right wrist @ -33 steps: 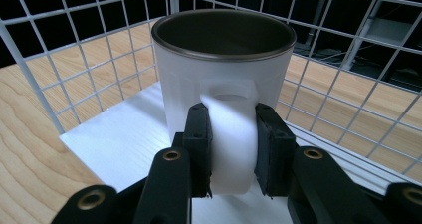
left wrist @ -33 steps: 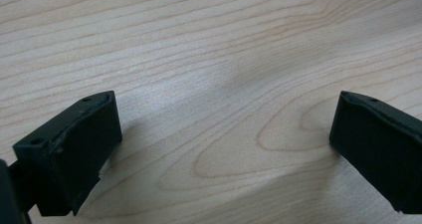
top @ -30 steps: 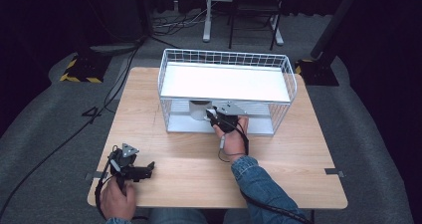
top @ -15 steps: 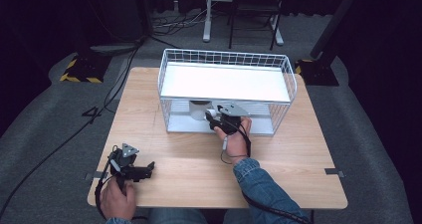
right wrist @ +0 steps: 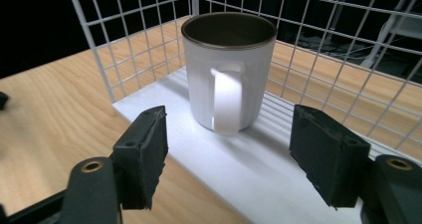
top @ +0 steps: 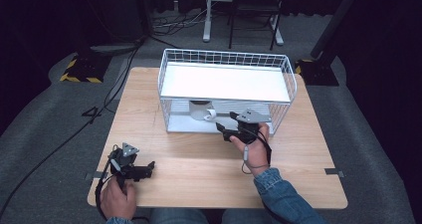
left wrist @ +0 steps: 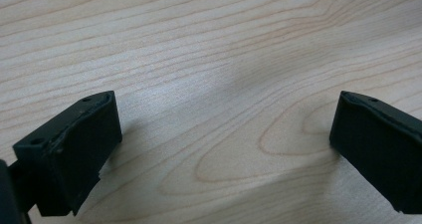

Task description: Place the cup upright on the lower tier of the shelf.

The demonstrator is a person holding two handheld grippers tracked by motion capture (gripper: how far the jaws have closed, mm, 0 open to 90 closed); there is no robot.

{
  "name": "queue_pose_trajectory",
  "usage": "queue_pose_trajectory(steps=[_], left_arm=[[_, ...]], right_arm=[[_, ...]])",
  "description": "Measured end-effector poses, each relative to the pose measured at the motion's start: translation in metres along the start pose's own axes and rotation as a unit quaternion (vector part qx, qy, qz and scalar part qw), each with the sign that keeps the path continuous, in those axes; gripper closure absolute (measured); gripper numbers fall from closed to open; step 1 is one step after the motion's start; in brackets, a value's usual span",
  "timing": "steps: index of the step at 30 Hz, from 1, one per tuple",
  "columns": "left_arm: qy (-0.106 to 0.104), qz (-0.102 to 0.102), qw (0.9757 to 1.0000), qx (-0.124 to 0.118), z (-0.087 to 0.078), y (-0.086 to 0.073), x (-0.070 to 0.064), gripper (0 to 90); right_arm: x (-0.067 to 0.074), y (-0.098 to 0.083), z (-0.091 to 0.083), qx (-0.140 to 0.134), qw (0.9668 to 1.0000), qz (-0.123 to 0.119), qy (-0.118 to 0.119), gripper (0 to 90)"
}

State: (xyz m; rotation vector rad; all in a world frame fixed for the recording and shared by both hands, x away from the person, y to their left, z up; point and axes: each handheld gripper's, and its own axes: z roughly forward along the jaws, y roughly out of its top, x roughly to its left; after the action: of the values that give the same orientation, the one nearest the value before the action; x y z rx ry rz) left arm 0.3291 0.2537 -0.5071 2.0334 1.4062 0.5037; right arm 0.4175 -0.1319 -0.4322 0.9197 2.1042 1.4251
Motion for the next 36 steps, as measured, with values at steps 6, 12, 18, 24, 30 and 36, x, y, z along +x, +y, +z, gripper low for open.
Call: queue_pose_trajectory(steps=[6, 12, 18, 24, 30, 36], left_arm=[[0.001, 0.0, 1.0, 0.0, 0.0, 0.0, 0.0, 0.2], [0.001, 0.0, 1.0, 0.0, 0.0, 0.0, 0.0, 0.2], [0.005, -0.003, 1.0, 0.001, 0.0, 0.001, -0.001, 0.1], [0.005, -0.003, 1.0, 0.002, 0.0, 0.001, -0.001, 0.1], [0.005, -0.003, 1.0, 0.002, 0.0, 0.001, -0.001, 0.1], [0.005, -0.003, 1.0, 0.001, 0.0, 0.001, -0.001, 0.1]], right_arm=[[-0.011, -0.004, -0.033, 0.001, 0.9998, 0.012, 0.014, 28.9], [-0.025, -0.006, -0.068, 0.005, 0.9999, 0.004, 0.015, 26.3], [-0.036, -0.015, -0.1, 0.017, 0.9998, -0.003, 0.011, 23.9], [-0.045, -0.027, -0.123, 0.028, 0.9996, -0.002, 0.001, 22.4], [-0.066, -0.049, -0.148, 0.053, 0.9984, 0.011, -0.015, 20.7], [-0.077, -0.066, -0.162, 0.078, 0.9965, 0.017, -0.025, 18.4]])
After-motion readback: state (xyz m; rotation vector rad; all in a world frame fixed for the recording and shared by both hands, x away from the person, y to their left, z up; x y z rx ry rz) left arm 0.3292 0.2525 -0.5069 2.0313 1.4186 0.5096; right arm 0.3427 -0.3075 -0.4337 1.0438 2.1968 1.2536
